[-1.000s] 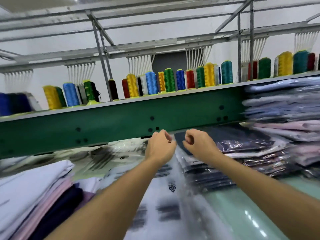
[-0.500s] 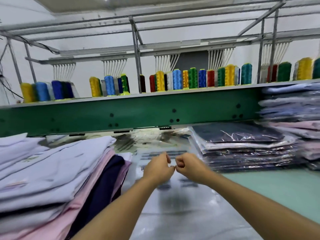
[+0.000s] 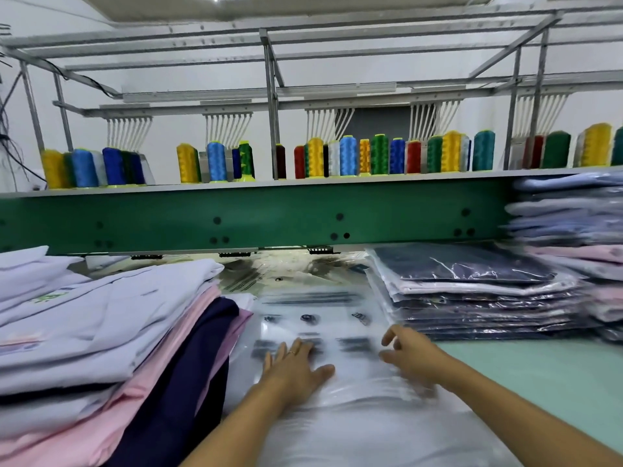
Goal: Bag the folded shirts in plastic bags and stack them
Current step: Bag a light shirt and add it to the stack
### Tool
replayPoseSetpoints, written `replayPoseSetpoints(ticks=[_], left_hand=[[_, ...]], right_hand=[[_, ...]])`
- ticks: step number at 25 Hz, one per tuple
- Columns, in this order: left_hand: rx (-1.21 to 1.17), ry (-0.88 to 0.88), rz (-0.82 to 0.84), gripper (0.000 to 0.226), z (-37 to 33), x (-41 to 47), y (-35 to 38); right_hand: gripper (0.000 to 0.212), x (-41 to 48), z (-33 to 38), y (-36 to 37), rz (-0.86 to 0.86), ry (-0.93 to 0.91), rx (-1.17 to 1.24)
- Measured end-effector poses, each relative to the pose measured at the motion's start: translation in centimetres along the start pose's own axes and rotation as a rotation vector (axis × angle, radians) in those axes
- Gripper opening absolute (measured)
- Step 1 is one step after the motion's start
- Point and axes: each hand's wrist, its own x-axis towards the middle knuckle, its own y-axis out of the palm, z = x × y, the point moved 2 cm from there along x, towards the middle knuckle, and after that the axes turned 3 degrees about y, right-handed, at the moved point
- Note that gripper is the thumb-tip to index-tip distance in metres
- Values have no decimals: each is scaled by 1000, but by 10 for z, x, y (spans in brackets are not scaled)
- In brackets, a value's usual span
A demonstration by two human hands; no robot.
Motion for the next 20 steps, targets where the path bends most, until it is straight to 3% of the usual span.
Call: replayPoseSetpoints(ticks=[4, 6, 10, 13, 17, 20], left_hand=[[-83, 24, -211, 36, -3, 5, -4], [-102, 47, -268, 27, -8, 2, -4], [-158, 119, -476, 19, -16, -11, -4], [-152, 324, -656, 26, -26, -21, -8], [-82, 674, -650, 41, -56, -35, -13], [-42, 748, -638, 31, -75, -40, -10]], right_hand=[[14, 4, -1, -2, -3, 62, 278], [11, 3, -1, 0, 4, 82, 401], [17, 0, 5, -2, 3, 118, 611], [22, -2, 13, -4, -41, 89, 757], [21, -5, 26, 0, -88, 101, 795], [21, -7, 31, 3, -86, 97, 720]])
